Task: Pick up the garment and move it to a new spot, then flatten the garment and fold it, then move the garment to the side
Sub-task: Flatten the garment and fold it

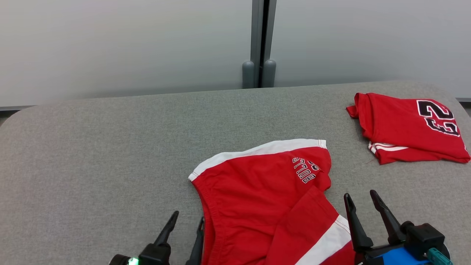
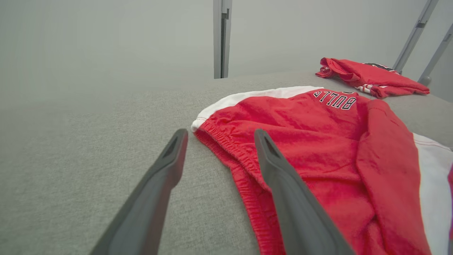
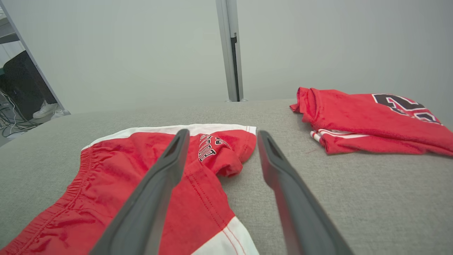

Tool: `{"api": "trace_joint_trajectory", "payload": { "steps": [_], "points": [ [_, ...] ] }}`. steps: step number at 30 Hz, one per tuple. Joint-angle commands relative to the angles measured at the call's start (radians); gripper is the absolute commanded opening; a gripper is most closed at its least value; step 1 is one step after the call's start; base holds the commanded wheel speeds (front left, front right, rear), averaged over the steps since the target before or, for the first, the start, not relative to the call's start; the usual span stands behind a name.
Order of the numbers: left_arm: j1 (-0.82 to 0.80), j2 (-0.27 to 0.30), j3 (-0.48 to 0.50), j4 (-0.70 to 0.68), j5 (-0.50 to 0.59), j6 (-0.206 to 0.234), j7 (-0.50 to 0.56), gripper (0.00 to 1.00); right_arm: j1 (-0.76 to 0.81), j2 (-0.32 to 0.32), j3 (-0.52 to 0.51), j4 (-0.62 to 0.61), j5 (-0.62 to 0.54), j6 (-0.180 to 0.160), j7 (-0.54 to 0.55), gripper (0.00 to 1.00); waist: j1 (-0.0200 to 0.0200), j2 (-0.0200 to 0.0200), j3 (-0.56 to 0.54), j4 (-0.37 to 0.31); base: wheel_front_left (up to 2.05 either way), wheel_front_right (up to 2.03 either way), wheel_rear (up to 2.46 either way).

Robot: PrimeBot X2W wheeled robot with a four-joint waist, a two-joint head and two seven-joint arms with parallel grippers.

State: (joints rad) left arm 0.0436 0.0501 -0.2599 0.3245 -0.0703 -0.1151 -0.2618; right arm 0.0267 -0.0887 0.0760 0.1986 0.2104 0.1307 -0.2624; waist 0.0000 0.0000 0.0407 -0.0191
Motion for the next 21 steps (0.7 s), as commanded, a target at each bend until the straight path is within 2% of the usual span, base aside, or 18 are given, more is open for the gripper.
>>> {"api": "trace_joint_trajectory", "payload": {
  "steps": [1,8,13,14,15,16,17,21],
  "points": [
    [-0.016,0.0,-0.012,0.012,0.002,-0.006,-0.004,1.0,-0.017,0.001,0.0,0.002,-0.004,0.0,-0.003,1.0,0.0,0.0,0.003,-0.003,0.0,0.0,0.0],
    [-0.036,0.001,-0.116,0.157,-0.011,-0.015,-0.004,1.0,-0.037,0.003,0.008,0.017,0.005,0.0,-0.003,1.0,0.0,0.0,0.026,-0.033,0.0,0.0,0.0],
    [-0.072,0.001,-0.152,0.245,-0.048,-0.017,-0.004,1.0,-0.046,0.003,0.007,0.024,0.01,0.0,-0.003,1.0,0.0,0.0,0.039,-0.046,0.0,0.0,0.0],
    [-0.082,0.001,-0.16,0.262,-0.061,-0.017,-0.004,0.66,-0.047,0.004,0.008,0.026,0.009,0.0,-0.003,1.0,0.0,0.0,0.042,-0.049,0.0,0.0,0.0],
    [-0.093,0.0,-0.171,0.28,-0.075,-0.018,-0.004,0.43,-0.05,0.004,0.009,0.028,0.009,0.0,-0.003,1.0,0.0,0.0,0.044,-0.051,0.0,0.0,0.0],
    [-0.106,0.0,-0.182,0.297,-0.086,-0.018,-0.004,0.14,-0.052,0.004,0.01,0.028,0.01,0.0,-0.003,1.0,0.0,0.0,0.046,-0.052,0.0,0.0,0.0],
    [-0.121,0.001,-0.19,0.311,-0.098,-0.018,-0.004,0.0,-0.053,0.005,0.011,0.029,0.009,0.0,-0.003,1.0,0.0,0.0,0.048,-0.054,0.0,0.0,0.0],
    [-0.17,0.001,-0.172,0.344,-0.145,-0.015,-0.004,0.0,-0.062,0.005,0.012,0.034,0.01,0.0,-0.003,1.0,0.0,0.0,0.053,-0.059,0.0,0.0,0.0]
  ]
}}
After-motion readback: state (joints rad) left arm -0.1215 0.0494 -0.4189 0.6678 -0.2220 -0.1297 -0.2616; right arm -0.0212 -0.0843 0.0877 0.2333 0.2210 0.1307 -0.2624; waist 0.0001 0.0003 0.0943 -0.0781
